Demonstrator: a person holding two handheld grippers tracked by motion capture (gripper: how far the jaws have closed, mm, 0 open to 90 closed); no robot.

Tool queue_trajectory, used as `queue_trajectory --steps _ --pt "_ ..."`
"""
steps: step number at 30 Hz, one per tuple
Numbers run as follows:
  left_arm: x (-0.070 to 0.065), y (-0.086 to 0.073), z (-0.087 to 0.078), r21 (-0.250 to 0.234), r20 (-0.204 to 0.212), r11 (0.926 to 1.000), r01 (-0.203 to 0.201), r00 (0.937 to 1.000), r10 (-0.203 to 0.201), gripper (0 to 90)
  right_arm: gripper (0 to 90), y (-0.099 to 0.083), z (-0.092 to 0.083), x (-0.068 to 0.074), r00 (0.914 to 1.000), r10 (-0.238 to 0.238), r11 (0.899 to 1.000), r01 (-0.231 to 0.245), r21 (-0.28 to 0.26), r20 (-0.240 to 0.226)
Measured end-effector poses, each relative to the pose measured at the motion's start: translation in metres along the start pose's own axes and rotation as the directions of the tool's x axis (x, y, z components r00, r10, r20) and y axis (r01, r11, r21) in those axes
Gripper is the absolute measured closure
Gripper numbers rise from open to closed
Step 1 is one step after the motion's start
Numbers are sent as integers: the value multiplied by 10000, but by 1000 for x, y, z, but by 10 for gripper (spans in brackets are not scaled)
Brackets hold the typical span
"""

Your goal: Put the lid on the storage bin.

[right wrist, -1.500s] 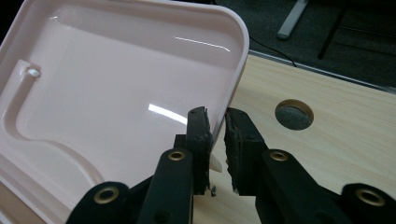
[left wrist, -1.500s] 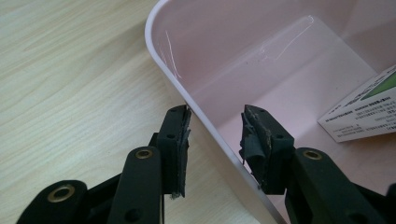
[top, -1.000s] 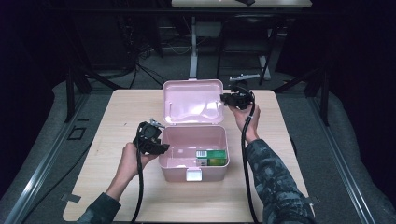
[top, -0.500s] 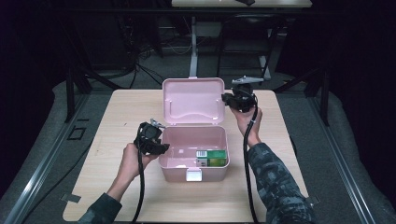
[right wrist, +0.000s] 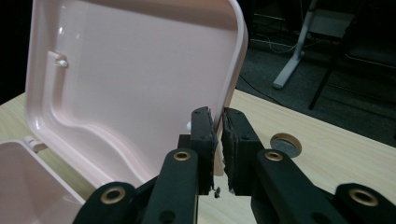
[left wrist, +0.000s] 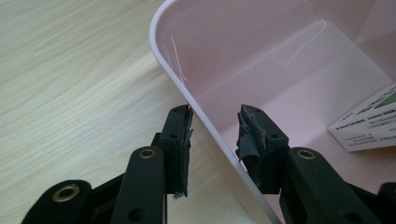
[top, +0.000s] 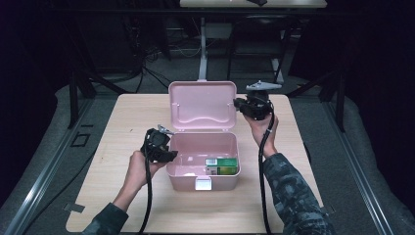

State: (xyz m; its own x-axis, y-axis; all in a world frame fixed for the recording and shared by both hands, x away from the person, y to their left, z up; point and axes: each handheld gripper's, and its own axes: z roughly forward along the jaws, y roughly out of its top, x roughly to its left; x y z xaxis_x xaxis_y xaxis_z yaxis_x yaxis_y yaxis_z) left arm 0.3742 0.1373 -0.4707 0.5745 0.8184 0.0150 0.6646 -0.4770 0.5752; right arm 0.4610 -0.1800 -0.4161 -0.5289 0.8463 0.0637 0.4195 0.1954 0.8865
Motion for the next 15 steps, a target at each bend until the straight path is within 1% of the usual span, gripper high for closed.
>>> queue_trajectory --steps 9,12,15 --pt "0 0 0 -24 -27 10000 27 10000 -27 637 835 -1 -11 5 9992 -377 9990 375 -231 -87" --pt "0 0 0 -24 -17 10000 92 10000 -92 637 836 -2 -15 7 9988 -478 9986 476 -239 -108" --pt "0 0 0 -36 -10 10000 73 10000 -73 637 837 -2 -18 8 9981 -594 9979 590 -251 -139"
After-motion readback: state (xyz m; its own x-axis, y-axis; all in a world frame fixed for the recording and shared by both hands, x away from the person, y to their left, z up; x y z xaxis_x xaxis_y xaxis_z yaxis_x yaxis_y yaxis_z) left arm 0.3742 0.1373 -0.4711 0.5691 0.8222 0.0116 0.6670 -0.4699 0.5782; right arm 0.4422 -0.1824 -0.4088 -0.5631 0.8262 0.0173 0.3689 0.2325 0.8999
